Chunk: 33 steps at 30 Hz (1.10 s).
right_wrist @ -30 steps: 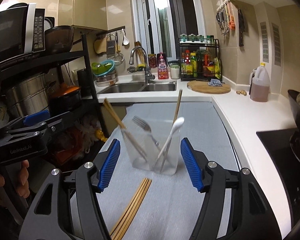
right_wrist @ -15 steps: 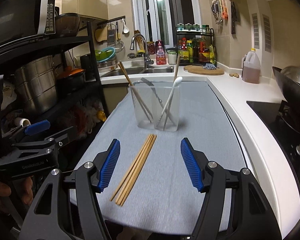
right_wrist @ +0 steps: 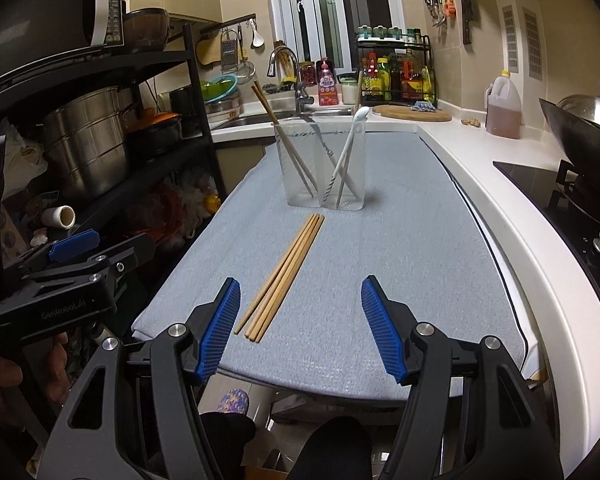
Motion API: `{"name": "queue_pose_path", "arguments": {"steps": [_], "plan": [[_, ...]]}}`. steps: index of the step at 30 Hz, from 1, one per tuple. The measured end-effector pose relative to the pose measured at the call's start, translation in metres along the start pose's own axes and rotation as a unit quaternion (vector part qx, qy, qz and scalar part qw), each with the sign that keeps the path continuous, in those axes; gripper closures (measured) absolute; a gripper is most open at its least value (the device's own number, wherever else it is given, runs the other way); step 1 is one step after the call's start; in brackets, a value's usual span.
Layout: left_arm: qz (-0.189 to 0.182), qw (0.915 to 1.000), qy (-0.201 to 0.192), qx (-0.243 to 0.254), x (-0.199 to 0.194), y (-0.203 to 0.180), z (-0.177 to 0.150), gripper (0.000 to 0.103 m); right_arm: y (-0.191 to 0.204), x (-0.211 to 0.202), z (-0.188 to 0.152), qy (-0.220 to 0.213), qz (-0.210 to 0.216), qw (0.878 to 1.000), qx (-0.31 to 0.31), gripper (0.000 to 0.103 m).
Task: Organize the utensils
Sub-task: 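Move both open tools back down to the remaining chopsticks on the mat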
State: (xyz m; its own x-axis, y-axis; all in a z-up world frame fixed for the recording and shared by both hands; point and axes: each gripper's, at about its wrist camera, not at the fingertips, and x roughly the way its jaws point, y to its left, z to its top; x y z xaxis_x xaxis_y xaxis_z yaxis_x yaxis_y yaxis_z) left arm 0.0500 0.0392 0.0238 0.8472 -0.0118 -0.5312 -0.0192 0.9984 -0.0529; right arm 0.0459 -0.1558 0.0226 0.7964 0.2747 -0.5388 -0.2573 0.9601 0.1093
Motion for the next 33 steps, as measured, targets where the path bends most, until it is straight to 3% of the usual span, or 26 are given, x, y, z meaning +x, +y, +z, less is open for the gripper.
{"name": "queue_pose_path", "arguments": {"steps": [10,17,19,22,33], "plan": [[0.008,0.9999,0.007,0.006,0.004,0.001,-0.01,0.01,0.005,0.01,-0.01,0.016,0.007,1.0,-0.003,0.04],[0.016,0.9997,0.02,-0.004,0.015,0.01,-0.017,0.01,0.011,0.053,-0.024,0.047,-0.001,0.999,-0.006,0.041],[0.02,0.9995,0.025,-0.006,0.019,0.013,-0.019,0.01,0.014,0.069,-0.03,0.057,0.0,0.998,-0.008,0.054],[0.024,0.9992,0.031,-0.008,0.023,0.017,-0.021,0.01,0.018,0.091,-0.038,0.075,0.002,0.997,-0.004,0.064],[0.038,0.998,0.047,-0.016,0.036,0.03,-0.025,0.01,0.026,0.125,-0.042,0.097,-0.002,0.995,0.0,0.067]]}}
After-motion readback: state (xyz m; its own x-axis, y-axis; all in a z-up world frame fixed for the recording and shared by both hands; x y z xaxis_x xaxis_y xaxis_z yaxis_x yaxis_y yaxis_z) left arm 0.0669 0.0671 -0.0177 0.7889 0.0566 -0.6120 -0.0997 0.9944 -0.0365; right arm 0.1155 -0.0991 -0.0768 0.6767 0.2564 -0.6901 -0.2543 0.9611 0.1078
